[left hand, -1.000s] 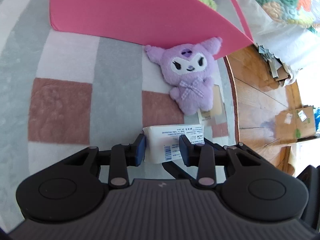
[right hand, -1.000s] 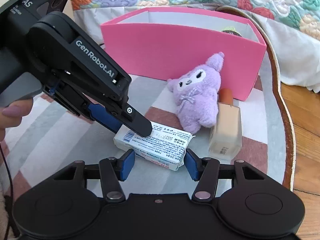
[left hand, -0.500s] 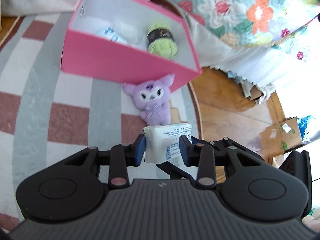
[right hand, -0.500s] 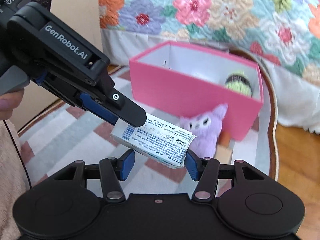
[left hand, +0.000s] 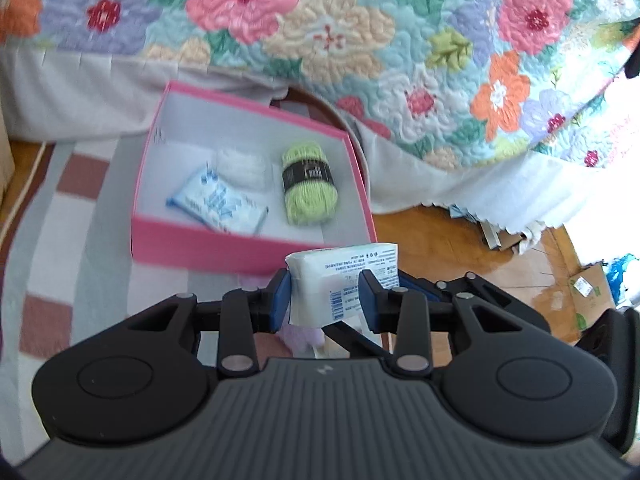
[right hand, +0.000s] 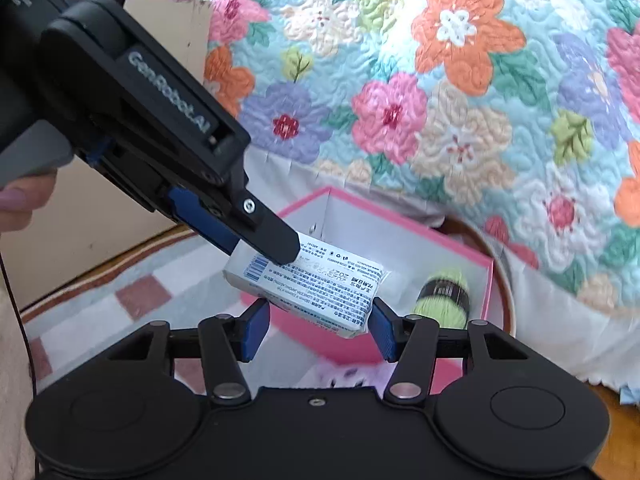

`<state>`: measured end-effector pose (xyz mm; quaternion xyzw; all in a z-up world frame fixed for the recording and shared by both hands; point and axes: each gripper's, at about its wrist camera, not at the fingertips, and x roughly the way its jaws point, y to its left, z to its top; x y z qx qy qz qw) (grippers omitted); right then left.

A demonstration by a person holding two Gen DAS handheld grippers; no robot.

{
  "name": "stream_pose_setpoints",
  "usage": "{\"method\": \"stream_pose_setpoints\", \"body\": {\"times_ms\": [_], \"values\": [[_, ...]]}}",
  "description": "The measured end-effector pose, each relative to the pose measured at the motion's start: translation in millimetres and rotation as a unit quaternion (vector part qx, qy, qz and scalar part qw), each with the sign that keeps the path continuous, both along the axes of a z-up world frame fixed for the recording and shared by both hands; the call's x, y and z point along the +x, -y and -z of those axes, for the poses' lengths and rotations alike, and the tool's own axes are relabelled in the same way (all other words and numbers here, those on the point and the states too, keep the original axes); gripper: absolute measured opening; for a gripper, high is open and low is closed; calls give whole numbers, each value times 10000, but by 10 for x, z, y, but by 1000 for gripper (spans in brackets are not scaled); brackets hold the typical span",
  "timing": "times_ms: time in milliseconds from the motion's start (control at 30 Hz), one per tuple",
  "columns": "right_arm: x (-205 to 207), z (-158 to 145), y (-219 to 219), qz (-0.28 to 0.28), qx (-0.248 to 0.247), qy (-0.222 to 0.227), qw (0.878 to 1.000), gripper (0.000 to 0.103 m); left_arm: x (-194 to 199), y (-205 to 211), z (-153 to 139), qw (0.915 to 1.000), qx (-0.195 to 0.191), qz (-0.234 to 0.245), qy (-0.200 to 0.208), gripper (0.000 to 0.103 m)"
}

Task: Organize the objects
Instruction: 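Carry the medicine box with the left tool into the pink box and release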

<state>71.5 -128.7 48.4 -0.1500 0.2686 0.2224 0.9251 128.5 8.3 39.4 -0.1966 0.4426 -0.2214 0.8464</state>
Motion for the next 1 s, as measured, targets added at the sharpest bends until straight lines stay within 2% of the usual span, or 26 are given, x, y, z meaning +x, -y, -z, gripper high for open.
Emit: {"method": "stream_pose_setpoints", "body": {"times_ms": [133, 267, 433, 567, 600, 633, 833, 1000], "values": [[330, -164, 66, -103, 53, -50, 9999, 60, 357, 87, -66, 9997, 239, -49, -68, 37], [749, -137, 95, -59, 14, -231, 9997, 60, 717, 144, -12, 9994, 293, -148, -108, 37], [1278, 105, 147, 125, 348, -940, 9949, 56, 1225, 197, 368, 9969, 362, -352, -600, 39], [1647, 430, 218, 372, 769, -1700, 9817, 53, 1554, 204, 747, 9923, 393, -503, -1058, 39], [1713, 510, 219, 382, 808, -1840, 9789, 48, 1607, 223, 822, 9918, 509, -544, -1037, 39], [1753, 575, 211, 382, 819, -1889, 9778, 47, 1648, 232, 891, 9919, 553, -633, -948, 36], [1931, 860, 158, 471, 905, -2166, 9709, 47, 1782, 279, 1183, 9890, 809, -756, -980, 37], [2073, 1055, 128, 501, 1093, -2647, 9568, 46, 1877, 355, 1322, 9850, 1261, -808, -858, 38]]}}
